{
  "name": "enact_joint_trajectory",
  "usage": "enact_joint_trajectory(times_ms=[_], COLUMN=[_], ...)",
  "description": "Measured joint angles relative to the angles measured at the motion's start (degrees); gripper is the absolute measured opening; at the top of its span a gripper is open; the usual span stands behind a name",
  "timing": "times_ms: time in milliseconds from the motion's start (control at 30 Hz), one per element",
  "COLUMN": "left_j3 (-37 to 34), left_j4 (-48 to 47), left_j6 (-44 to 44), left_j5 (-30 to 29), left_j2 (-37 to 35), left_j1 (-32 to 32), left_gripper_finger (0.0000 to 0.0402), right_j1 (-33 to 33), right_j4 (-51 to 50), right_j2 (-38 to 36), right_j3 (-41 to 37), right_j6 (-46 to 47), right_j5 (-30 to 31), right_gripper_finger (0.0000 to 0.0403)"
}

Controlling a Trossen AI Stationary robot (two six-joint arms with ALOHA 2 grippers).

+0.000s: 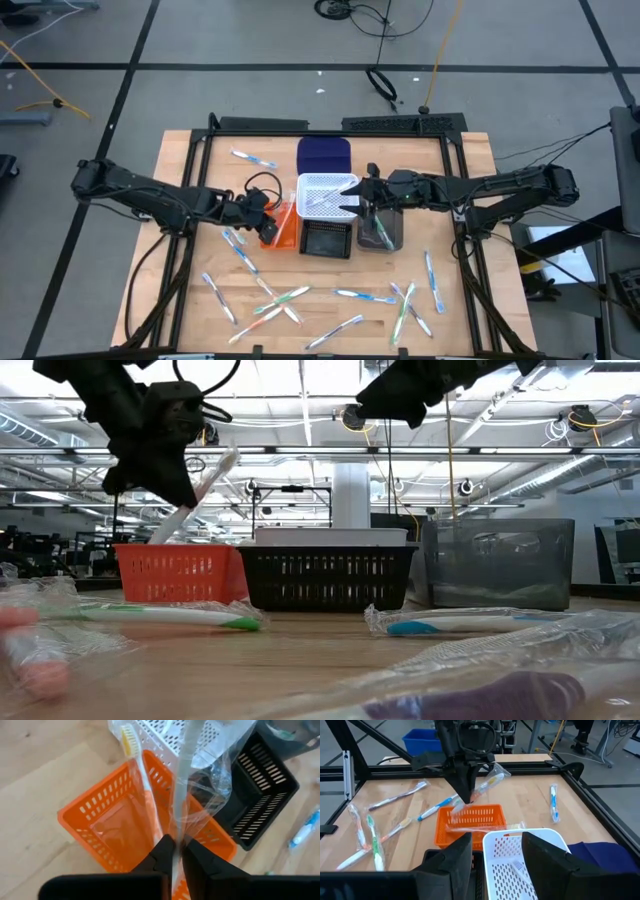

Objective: Pick & Place Toothbrushes
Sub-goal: Put the orange toothbrush into the orange basket, then put the green toothbrush into the black bin

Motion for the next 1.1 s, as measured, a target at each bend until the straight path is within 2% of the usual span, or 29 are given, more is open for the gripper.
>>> enact_joint_trajectory(times_ms=[333,700,867,1100], left_j3=[-0.2,-0.2,-0.2,-0.2], left_j4=[-0.4,-0.3,-0.3,-2.5], left_j6=[0.1,0.2,1.7,0.9], left_j5=[0.0,-2.6,-2.5,6.4], left_j2=[0.0,0.0,0.0,-2.6], left_j1=[0.0,0.0,0.0,0.0], left_gripper_finger=[0.0062,0.0152,0.0176,0.0175], right_j1=[0.0,0.0,0.0,0.0], right_j4=[-0.6,-0.6,-0.6,-1.0], right_j2=[0.0,0.0,0.0,0.0], right_j3=[0.0,0.0,0.0,0.0], right_j6=[0.0,-0.7,-0.7,-0.7], right_j5=[0.0,0.0,0.0,0.0], right_gripper_finger=[0.0161,0.0159,0.0161,0.0158])
